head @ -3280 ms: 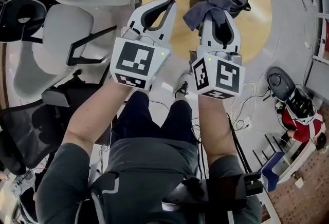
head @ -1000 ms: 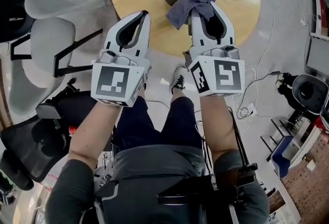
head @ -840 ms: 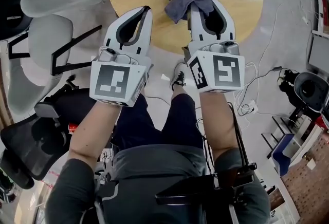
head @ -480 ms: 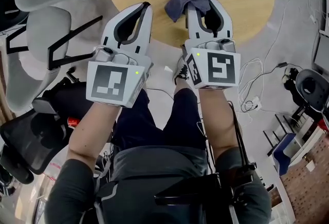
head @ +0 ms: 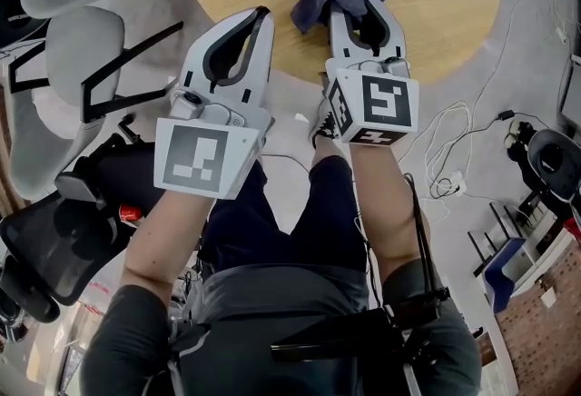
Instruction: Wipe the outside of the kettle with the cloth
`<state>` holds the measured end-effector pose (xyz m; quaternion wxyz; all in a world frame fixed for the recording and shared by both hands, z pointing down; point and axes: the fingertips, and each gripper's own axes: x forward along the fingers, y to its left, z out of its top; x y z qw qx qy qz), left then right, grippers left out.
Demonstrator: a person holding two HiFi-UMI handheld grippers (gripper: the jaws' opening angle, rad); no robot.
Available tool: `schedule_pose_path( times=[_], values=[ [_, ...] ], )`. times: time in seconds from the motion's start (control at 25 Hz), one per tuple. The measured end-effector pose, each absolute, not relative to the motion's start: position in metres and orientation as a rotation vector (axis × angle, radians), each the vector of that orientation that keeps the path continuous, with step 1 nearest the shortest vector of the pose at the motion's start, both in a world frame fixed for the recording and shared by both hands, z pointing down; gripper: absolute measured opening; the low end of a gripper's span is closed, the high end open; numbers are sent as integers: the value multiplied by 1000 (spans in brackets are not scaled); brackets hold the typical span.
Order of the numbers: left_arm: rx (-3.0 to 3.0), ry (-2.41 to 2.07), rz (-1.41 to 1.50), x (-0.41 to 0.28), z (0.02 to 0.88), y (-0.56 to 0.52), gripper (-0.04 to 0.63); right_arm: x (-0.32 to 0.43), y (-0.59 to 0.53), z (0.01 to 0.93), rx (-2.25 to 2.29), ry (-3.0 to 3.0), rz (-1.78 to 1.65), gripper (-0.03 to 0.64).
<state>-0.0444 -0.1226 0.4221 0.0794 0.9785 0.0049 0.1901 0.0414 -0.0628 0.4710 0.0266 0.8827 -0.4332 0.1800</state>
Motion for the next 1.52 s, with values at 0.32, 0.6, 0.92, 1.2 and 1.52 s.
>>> schedule_pose_path(
  times=[0.32,0.6,0.92,1.2,1.52],
  values=[
    [2922,-24,593,-41,413,-115,9,41,-47,452,2729,-1396,612,95],
    [2950,-47,571,-34,373,-90,9,54,-16,357,2771,-1498,428,95],
    [2994,-120,480,-1,352,-80,9,88,-24,336,2660,-1619,309,95],
    [2978,-182,477,19,374,-74,9,90,-24,374,2593,-1642,303,95],
    [2959,-216,520,15,398,-74,9,85,-26,443,2516,-1663,455,95]
  ],
)
